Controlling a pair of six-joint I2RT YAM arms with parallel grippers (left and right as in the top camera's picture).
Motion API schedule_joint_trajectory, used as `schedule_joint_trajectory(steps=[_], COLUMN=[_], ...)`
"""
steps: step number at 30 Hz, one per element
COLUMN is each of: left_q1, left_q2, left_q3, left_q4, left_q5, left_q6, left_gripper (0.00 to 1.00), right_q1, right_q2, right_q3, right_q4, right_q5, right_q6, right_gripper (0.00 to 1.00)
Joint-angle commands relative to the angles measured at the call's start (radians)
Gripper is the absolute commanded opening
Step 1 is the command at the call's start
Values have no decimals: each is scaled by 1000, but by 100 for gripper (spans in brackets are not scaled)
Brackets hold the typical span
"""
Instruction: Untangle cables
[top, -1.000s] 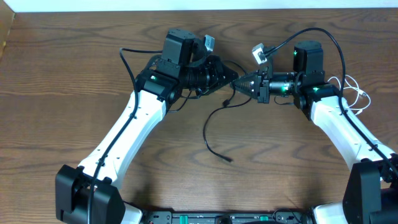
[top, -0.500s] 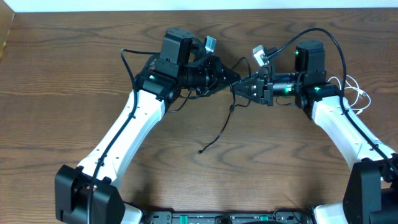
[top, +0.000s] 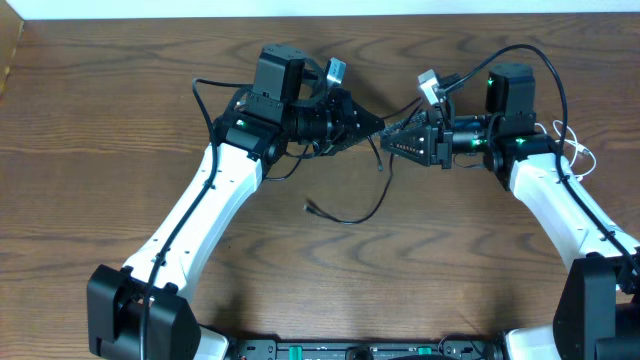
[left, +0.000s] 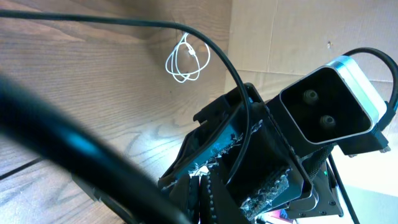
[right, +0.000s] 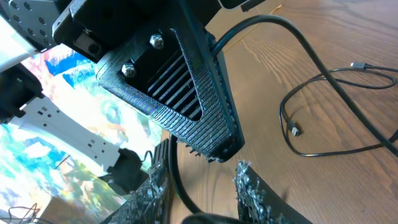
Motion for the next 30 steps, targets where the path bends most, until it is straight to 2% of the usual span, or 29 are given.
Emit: schedule_joint_trajectory(steps=[1, 10, 12, 17, 18, 20, 21, 22, 25, 30], left_q1=[5, 4, 4, 4, 4, 4, 5, 7, 30, 121], left_q2=[2, 2, 2, 2, 2, 2, 2, 2, 2, 2], left_q3=[-2, -2, -2, -2, -2, -2, -2, -2, -2, -2], left_q4=[2, 0, -3, -2, -2, -2, -3, -3, -15, -109], left_q5=[19, 24, 24, 22, 15, -13, -42, -71, -179, -304], left_q6=[-2, -2, -2, -2, -1, 8, 26, 53, 179, 297], left_gripper=[8, 7, 7, 8, 14, 34, 50, 64, 90, 96], right_q1=[11, 63, 69, 76, 76, 75, 76, 76, 76, 76], right_q2=[-18, -18, -18, -18, -18, -18, -18, -18, -18, -18], right_q3=[1, 1, 1, 1, 1, 1, 1, 1, 1, 1], right_q4=[-1, -1, -1, -1, -1, -1, -2, -2, -44, -195], right_q5=[-39, 6, 32, 100, 118, 141, 149, 162, 261, 621], right_q6=[-28, -31, -31, -31, -31, -31, -30, -28, -4, 4], right_gripper=[31, 30, 25, 3, 1, 1, 1, 1, 1, 1])
